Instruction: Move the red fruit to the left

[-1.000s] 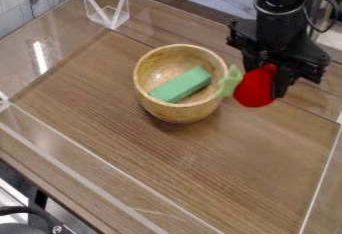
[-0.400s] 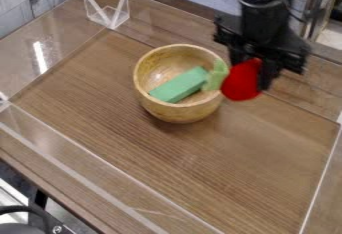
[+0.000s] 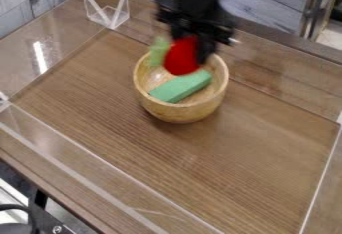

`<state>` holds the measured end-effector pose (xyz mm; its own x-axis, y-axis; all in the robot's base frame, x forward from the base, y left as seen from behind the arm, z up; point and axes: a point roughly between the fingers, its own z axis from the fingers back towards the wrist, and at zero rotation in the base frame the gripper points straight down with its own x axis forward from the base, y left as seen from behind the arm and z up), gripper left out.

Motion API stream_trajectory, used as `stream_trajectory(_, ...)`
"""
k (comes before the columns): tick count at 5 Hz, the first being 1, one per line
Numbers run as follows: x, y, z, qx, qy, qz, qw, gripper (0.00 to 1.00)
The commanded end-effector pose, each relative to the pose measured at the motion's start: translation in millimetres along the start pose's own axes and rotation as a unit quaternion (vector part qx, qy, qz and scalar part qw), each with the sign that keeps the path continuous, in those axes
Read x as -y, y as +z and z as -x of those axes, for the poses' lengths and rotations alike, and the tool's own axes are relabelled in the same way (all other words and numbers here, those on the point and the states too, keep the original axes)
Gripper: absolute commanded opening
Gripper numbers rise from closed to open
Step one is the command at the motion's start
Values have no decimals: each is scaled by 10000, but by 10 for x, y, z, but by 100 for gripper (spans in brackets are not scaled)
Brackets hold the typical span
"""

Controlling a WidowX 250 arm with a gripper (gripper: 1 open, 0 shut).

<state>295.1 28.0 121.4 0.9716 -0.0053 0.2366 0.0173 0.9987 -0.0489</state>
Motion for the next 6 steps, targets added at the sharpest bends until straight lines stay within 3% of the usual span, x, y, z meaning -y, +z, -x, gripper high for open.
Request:
stream_trajectory(1, -339, 175, -64, 293, -52, -106, 9995, 0)
stream_trajectory(3, -878, 59, -48, 245, 58, -243, 9994, 0)
stream_trajectory(6, -1155, -252, -174, 180, 306, -313, 9989, 0)
